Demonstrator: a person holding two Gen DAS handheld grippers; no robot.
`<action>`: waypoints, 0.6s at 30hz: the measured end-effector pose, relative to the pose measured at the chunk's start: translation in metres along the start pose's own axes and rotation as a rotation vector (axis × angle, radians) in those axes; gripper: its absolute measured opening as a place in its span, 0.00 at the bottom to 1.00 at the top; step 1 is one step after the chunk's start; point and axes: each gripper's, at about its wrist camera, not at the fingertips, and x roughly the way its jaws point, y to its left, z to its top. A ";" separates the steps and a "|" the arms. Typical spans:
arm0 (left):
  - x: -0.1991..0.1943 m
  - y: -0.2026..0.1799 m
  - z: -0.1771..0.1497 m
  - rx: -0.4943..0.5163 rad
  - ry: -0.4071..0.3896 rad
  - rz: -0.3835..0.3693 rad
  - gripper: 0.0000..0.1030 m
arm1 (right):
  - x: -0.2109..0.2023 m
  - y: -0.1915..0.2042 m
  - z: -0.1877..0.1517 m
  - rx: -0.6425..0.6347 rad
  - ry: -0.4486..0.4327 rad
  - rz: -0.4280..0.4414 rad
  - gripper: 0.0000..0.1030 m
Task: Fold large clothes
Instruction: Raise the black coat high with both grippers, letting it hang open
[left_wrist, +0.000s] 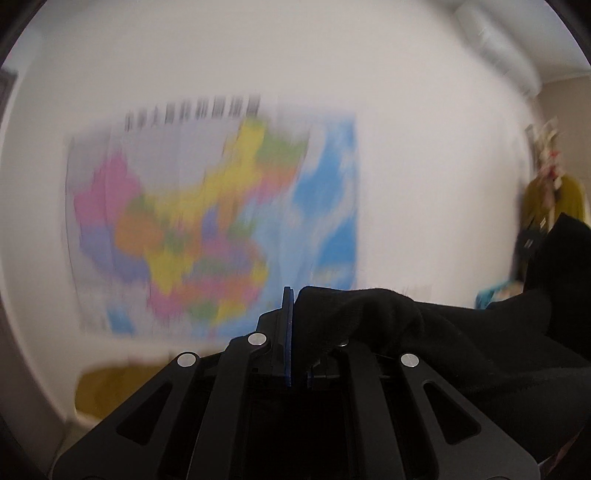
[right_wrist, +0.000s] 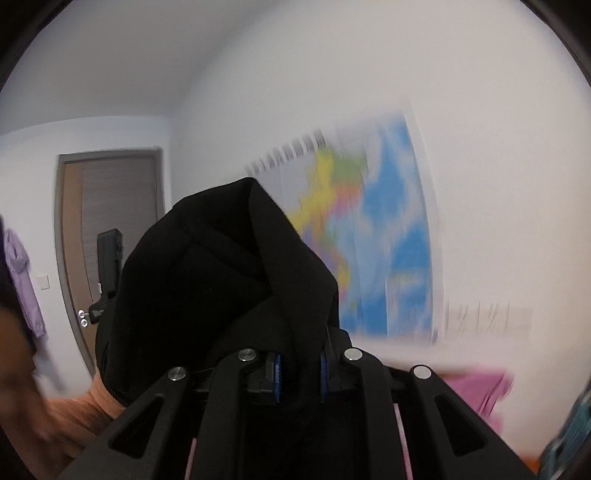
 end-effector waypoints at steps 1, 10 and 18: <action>0.008 0.005 -0.012 -0.015 0.041 0.004 0.05 | 0.032 -0.021 -0.021 0.043 0.075 -0.005 0.14; 0.214 0.052 -0.184 -0.215 0.566 0.036 0.05 | 0.221 -0.110 -0.159 0.237 0.535 -0.155 0.14; 0.249 0.072 -0.188 -0.254 0.624 -0.057 0.06 | 0.234 -0.170 -0.190 0.432 0.575 -0.124 0.16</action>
